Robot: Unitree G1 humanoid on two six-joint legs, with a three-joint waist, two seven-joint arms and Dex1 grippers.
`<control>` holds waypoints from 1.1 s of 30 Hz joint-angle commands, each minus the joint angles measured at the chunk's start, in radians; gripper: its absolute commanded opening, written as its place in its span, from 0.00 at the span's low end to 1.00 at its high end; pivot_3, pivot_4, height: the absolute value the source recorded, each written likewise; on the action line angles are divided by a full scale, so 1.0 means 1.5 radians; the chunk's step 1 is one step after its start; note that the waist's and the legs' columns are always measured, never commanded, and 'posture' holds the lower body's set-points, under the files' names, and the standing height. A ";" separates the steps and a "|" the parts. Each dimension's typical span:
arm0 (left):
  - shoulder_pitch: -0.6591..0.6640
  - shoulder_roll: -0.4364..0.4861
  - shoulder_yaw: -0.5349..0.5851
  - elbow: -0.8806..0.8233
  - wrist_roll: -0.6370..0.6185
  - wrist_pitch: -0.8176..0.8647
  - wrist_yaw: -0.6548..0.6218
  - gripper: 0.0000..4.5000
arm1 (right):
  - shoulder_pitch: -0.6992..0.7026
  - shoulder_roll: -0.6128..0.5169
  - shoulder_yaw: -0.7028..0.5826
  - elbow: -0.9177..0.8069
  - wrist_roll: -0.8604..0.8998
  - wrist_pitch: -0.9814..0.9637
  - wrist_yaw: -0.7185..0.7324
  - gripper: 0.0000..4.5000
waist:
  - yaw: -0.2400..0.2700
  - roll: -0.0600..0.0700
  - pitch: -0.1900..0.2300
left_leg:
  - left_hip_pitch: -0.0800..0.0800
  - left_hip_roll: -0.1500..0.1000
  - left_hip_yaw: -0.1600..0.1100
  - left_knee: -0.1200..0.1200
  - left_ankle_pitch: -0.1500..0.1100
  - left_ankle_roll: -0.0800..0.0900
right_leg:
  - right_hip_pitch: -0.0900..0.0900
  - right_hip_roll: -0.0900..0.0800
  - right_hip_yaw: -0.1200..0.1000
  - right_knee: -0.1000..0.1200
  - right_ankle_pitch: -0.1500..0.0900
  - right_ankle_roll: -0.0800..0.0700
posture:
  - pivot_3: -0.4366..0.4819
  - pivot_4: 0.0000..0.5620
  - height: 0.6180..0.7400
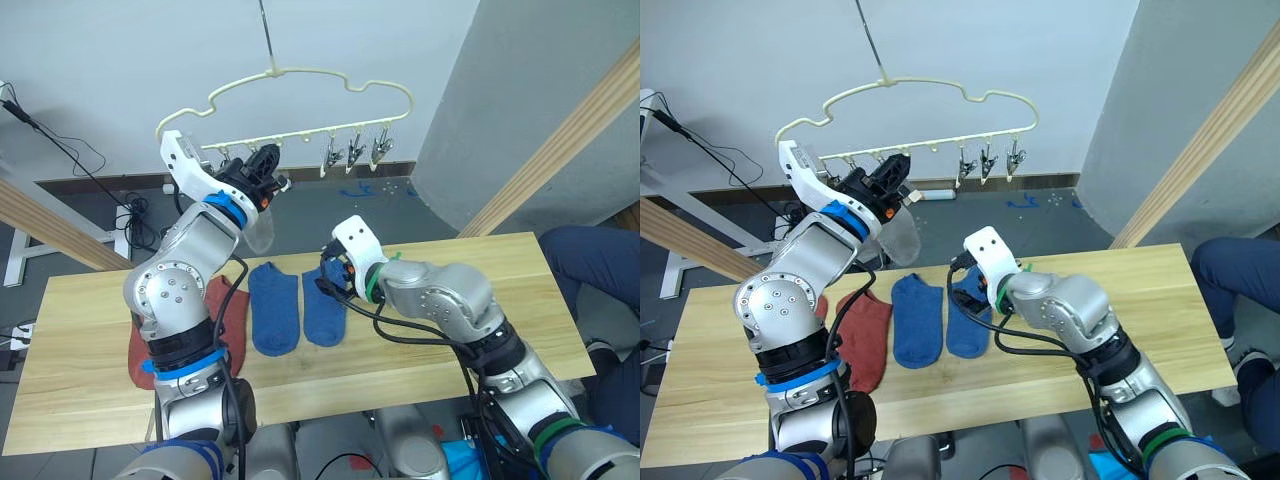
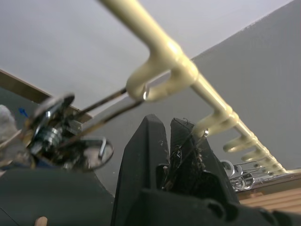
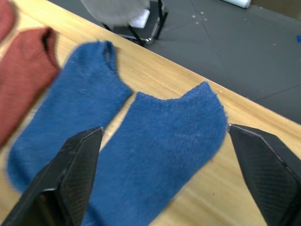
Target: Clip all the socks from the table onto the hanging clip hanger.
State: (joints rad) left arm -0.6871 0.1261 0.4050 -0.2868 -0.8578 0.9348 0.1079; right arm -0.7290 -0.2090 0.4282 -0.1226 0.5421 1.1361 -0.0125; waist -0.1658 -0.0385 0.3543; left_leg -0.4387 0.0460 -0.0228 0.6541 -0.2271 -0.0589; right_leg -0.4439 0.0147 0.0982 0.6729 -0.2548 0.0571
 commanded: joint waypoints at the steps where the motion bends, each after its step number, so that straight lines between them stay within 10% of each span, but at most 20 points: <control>1: -0.005 0.007 -0.008 -0.032 -0.019 -0.002 0.008 0.04 | -0.013 0.019 0.015 0.023 -0.053 -0.039 0.036 1.00 | 0.000 0.000 0.000 | 0.000 0.000 0.000 0.000 0.000 0.000 | 0.000 0.000 0.000 0.000 0.000 0.000 | 0.19 0.67 1.00; 33: 0.002 0.047 -0.012 -0.022 -0.088 -0.009 0.045 0.04 | 0.021 0.117 0.032 0.253 -0.325 -0.199 0.167 1.00 | 0.016 0.000 0.000 | 0.000 0.000 0.000 -0.006 0.000 0.000 | -0.001 -0.001 -0.001 -0.005 0.002 -0.004 | 0.25 0.65 1.00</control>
State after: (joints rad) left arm -0.6849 0.1843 0.3958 -0.2848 -0.9805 0.9352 0.1839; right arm -0.7152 -0.0418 0.4880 0.2542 0.0654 0.8468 0.2253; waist -0.1418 -0.0384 0.3542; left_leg -0.4391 0.0461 -0.0226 0.6453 -0.2270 -0.0593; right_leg -0.4448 0.0129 0.0971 0.6653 -0.2513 0.0514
